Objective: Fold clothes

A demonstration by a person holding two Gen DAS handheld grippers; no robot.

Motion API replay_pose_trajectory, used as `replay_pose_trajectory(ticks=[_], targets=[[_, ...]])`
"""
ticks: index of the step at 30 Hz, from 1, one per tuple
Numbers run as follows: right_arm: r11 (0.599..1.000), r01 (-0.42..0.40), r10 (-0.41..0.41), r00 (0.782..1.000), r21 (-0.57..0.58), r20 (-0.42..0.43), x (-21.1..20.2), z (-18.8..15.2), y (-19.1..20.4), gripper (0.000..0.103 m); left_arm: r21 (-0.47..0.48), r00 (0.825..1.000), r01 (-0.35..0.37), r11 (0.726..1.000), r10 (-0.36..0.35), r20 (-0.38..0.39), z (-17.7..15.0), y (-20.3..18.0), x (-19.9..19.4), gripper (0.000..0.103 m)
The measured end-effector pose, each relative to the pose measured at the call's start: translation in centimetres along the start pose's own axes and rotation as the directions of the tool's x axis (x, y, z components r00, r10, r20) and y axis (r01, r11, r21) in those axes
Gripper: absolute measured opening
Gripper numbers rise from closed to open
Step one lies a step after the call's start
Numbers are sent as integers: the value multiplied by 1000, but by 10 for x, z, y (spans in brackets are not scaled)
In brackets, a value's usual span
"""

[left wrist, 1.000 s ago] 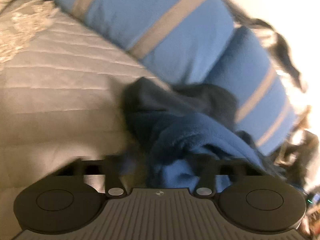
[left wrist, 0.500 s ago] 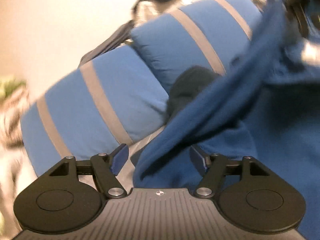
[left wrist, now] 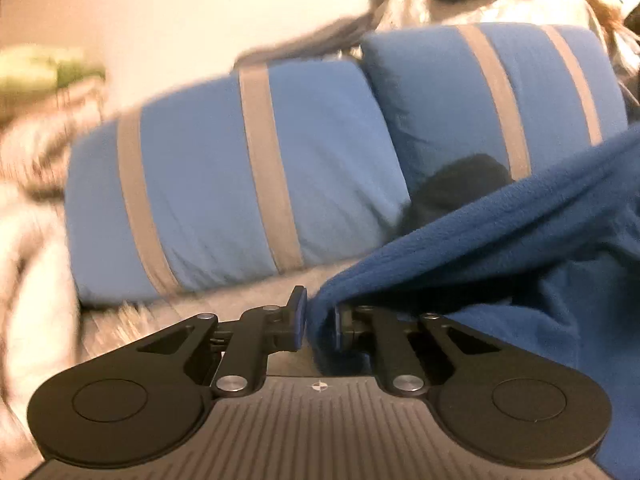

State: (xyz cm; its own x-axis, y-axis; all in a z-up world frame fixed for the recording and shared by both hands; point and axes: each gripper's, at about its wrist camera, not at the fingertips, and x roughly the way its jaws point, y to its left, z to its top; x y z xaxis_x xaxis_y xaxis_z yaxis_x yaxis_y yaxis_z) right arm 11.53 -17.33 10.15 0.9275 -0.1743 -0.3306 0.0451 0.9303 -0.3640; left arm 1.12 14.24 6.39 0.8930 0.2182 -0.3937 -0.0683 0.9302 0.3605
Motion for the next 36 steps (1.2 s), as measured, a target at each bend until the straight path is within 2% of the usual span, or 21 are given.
replay_pose_trajectory(ticks=[2,3,6,8,9,10,15,17,19,20,22,25,26,27,28,29,30,32,34,36], targets=[[999,-35,34,999,-21,-33,-4,-9,-1,30,134,1000,-29,991,27,16,-7,-14,-3,14],[998,-52,51,997,-27,-50,-6,-14,-1,30,209,999,-36,977,33,19,-14,-21,-4,14],[994,-104,99,990,-46,-101,-16,-35,0,28,407,999,-49,912,51,5,-40,-44,-3,14],[988,-133,121,984,-81,-131,-24,-51,5,28,491,998,-58,869,58,15,-55,-49,-6,14],[982,-142,123,982,-127,-143,-28,-59,11,28,526,998,-64,848,62,20,-59,-52,-7,14],[971,-148,120,981,-188,-153,-32,-67,18,28,541,998,-68,838,68,20,-61,-55,-7,14],[879,-168,92,978,-445,-187,-41,-98,57,28,512,997,-67,856,80,-3,-58,-44,-7,15],[858,-169,79,976,-486,-201,-38,-104,63,28,453,997,-48,890,72,-36,-55,-39,-8,17],[855,-161,66,977,-493,-205,-35,-105,65,28,363,997,-26,932,52,-64,-51,-29,-10,24],[855,-159,61,976,-493,-208,-33,-104,66,28,310,996,-16,950,41,-74,-49,-22,-12,31],[855,-158,56,975,-493,-215,-31,-103,67,28,224,995,6,975,15,-94,-48,-12,-16,39],[847,-167,56,972,-505,-227,-33,-104,69,32,116,987,92,989,-75,-144,-52,3,-22,44],[844,-177,63,970,-507,-235,-35,-105,69,44,75,979,143,987,-130,-156,-51,12,-23,44],[840,-187,69,968,-509,-242,-36,-106,69,48,32,969,193,981,-186,-165,-50,21,-24,44],[837,-197,75,965,-511,-250,-38,-106,69,52,-69,958,243,968,-250,-142,-51,36,-26,44],[831,-203,81,965,-518,-248,-39,-107,70,63,-168,944,291,942,-311,-113,-53,52,-28,44],[824,-197,81,969,-531,-234,-41,-107,71,72,-263,926,337,904,-368,-78,-54,68,-30,45],[814,-179,77,976,-553,-204,-43,-108,75,76,-439,885,422,793,-465,9,-57,99,-35,52],[802,-171,70,978,-572,-194,-41,-107,78,76,-590,897,395,704,-435,80,-60,120,-33,63],[783,-160,62,982,-601,-180,-39,-106,84,76,-704,917,323,632,-394,67,-63,131,-24,65]])
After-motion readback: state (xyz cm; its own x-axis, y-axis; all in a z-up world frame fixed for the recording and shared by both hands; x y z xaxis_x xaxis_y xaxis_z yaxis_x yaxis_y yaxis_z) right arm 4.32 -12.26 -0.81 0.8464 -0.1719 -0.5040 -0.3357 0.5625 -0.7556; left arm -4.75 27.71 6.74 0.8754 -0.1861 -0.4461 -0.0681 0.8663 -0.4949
